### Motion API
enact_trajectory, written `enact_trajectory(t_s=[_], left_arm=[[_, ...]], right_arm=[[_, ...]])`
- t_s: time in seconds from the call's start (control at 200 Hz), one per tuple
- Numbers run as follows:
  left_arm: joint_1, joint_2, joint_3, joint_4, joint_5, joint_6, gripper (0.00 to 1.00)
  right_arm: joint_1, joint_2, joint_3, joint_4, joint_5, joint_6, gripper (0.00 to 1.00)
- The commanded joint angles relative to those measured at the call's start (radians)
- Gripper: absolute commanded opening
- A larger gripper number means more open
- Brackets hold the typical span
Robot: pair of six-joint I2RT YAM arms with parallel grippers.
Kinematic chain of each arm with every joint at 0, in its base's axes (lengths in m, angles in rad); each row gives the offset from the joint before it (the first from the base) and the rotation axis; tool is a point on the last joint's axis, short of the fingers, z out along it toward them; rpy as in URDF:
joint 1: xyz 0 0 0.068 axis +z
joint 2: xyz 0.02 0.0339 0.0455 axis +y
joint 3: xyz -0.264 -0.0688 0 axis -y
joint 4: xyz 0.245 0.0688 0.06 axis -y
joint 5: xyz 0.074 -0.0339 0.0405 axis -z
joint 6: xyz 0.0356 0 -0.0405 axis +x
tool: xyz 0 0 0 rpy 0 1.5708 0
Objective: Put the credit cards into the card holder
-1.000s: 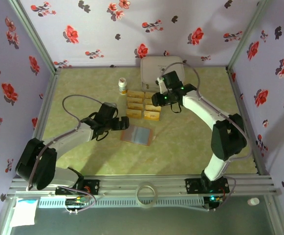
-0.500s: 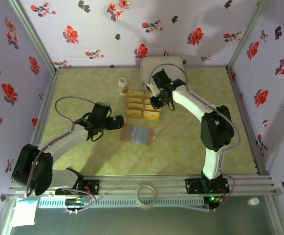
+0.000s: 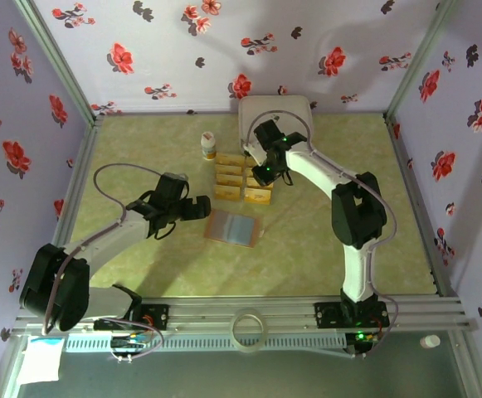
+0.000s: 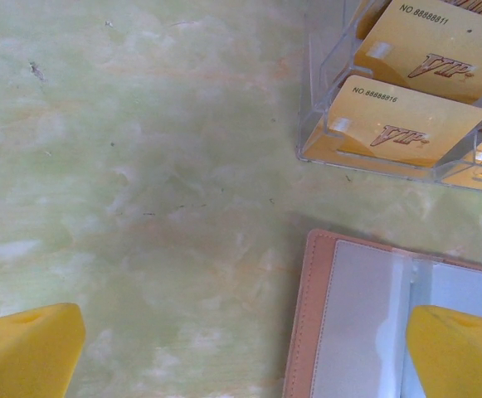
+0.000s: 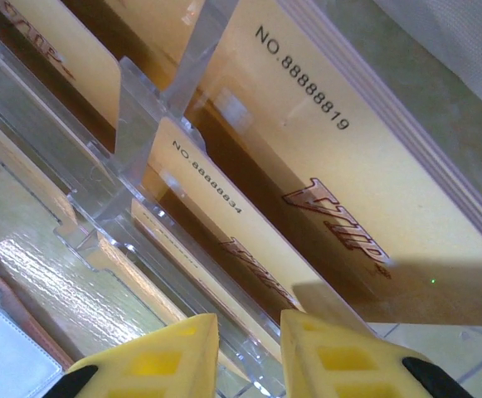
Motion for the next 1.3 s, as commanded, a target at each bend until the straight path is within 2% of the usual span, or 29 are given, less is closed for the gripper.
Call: enact_trajectory(t_s=[0.0,0.51,0.585,0.74,0.825,0.9,0.93,1.295], left_arm=[[0.009,0.003,0.0,-0.013,0.015,0.012,1.0],[0.009,0.017,-0.001,0.0,0.027,0.002,1.0],[0.009,0.017,-0.002,0.001,0.027,0.001,1.0],[0.009,0.017,-0.002,0.0,0.026,0.0,1.0],[0.009,0.019,-0.003,0.002,0.027,-0.002,1.0],[0.009,0.021,-0.004,0.003,0.028,-0.001,1.0],[0.009,0.021,-0.003,0.003,0.029,-0.002,1.0],[0.009,0.034,-0.002,0.011,0.041,-0.01,1.0]], right_arm=[[0.008,0.025,0.035,-0.021,-0.003,-0.035,0.26],[0.028,0.057,0.03,-0.026,0.0,-0.053,0.26],[0.028,0.055,0.033,-0.029,-0.006,-0.055,0.12],[0.028,0.049,0.024,-0.029,-0.01,-0.054,0.11],[0.028,0.044,0.014,-0.026,-0.009,-0.056,0.13],[0.028,0.039,0.009,-0.025,-0.006,-0.058,0.29],[0.028,0.038,0.007,-0.022,-0.004,-0.059,0.32],[0.028,0.066,0.036,-0.001,0.016,-0.086,0.34]])
